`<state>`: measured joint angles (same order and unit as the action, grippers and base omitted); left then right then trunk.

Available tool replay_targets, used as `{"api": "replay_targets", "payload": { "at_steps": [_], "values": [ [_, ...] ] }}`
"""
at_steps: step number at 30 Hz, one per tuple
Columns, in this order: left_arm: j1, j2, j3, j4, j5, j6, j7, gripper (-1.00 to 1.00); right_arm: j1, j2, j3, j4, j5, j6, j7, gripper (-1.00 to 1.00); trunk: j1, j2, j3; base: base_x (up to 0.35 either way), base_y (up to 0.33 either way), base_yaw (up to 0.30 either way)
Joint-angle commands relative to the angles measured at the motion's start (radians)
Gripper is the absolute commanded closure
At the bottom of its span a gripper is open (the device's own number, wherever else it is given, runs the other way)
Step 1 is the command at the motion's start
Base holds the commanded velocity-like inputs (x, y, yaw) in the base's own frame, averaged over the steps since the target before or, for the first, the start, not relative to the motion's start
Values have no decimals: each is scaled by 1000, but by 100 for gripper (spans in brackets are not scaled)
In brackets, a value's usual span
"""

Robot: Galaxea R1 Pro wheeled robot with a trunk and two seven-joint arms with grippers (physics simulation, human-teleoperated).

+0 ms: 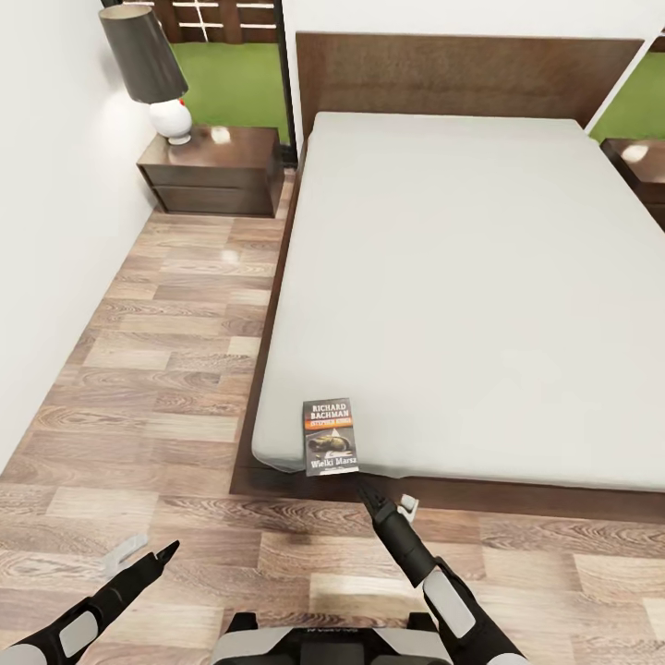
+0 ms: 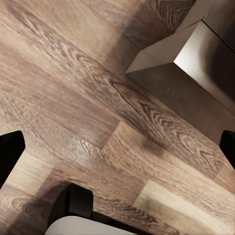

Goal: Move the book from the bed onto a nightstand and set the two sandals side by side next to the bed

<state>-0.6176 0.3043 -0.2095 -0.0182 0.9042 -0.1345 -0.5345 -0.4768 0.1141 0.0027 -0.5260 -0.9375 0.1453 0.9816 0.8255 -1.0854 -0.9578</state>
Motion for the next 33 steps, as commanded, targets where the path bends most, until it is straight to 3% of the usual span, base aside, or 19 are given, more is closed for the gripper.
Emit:
{"api": "replay_targets", "payload": {
  "at_steps": [1,33],
  "values": [
    [-1,0,-8,1,5,-5,-3,-100,0,0,0,1,-10,10,2,-100,4,-8,-4,0,0,0],
    [-1,-7,-9,1,5,-5,-2,-100,0,-1,2,1,-11,13,-3,-100,127,-232,-104,0,0,0]
  ]
}}
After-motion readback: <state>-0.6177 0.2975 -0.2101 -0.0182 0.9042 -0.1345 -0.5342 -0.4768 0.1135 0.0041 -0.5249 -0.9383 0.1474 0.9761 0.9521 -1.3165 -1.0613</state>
